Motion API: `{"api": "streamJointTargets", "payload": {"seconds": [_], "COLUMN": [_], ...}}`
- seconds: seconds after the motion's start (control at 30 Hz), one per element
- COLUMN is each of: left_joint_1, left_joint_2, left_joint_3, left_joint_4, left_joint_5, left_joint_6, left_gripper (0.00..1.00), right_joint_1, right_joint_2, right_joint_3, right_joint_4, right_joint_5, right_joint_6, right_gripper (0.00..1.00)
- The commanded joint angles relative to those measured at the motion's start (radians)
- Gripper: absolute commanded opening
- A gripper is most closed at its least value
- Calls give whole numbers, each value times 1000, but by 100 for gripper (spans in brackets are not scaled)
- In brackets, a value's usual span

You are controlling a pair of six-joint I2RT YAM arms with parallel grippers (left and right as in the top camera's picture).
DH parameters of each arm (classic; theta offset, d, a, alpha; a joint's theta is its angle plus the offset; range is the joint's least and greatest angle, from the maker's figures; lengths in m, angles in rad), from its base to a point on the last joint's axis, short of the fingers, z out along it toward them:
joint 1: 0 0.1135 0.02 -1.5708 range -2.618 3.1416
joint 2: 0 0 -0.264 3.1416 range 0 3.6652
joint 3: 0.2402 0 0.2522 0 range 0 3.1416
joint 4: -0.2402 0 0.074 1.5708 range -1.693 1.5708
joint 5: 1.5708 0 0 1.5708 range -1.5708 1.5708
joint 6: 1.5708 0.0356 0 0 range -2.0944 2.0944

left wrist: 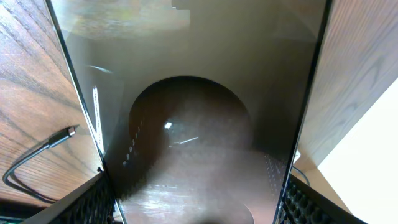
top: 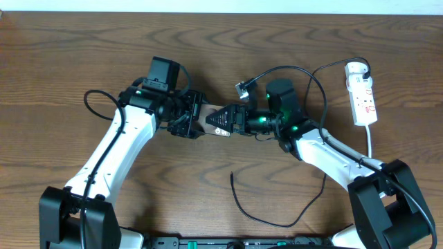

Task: Plug charger to phone and switch on socket
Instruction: 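Grasp the phone's edge with the right gripper beside the left gripper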

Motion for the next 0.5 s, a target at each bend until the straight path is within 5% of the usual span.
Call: {"api": "streamJointTargets", "payload": {"seconds": [0.0,0.47], "left_joint_1": [-14,-14], "left_joint_2": [-1,-1], "left_joint_3": [0,0], "left_joint_4": [3,-1], "left_joint_5": [-18,-18], "left_joint_6": [-17,-17], "left_gripper": [7,7], "right_joint_1": [19,39], "right_joint_2": [1,1], "right_joint_3": [13,13], "right_joint_4": [1,-10], "right_joint_5": [19,30], "right_joint_6": [4,4], "right_gripper": [87,67]}}
